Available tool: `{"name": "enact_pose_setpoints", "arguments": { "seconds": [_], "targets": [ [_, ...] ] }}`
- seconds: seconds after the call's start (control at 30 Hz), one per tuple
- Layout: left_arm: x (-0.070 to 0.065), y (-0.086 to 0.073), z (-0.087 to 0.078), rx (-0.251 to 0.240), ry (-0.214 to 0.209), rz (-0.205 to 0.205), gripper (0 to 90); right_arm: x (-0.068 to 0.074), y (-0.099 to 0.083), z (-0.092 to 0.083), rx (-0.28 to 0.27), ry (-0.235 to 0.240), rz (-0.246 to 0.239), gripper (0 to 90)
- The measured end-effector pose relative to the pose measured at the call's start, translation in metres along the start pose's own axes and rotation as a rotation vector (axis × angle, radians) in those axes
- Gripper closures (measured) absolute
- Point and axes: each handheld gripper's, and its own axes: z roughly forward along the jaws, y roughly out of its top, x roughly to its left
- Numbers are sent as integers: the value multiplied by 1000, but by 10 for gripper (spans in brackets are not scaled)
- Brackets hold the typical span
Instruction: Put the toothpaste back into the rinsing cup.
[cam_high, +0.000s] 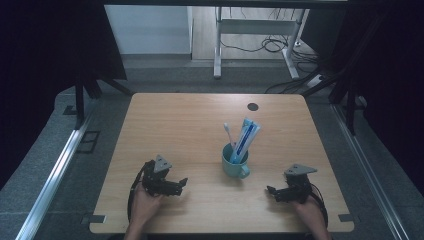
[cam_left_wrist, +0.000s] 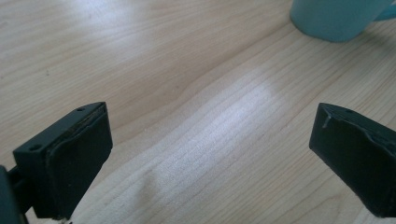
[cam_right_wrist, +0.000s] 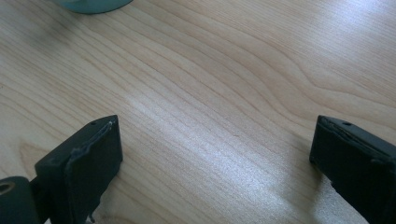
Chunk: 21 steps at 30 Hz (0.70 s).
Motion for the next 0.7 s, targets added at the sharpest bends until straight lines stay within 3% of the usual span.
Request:
{"name": "enact_pose_setpoints", "arguments": {
  "seconds": [0.43, 0.6, 0.7],
  "targets": [
    [-13, -11, 22, 51, 1, 28, 0, 0, 0, 0, 0, 0, 0, 23],
    [-15, -15, 30, 101, 7, 43, 0, 0, 0, 0, 0, 0, 0, 23],
    [-14, -15, 31, 104, 5, 20, 0, 0, 0, 0, 0, 0, 0, 23]
  ]
}}
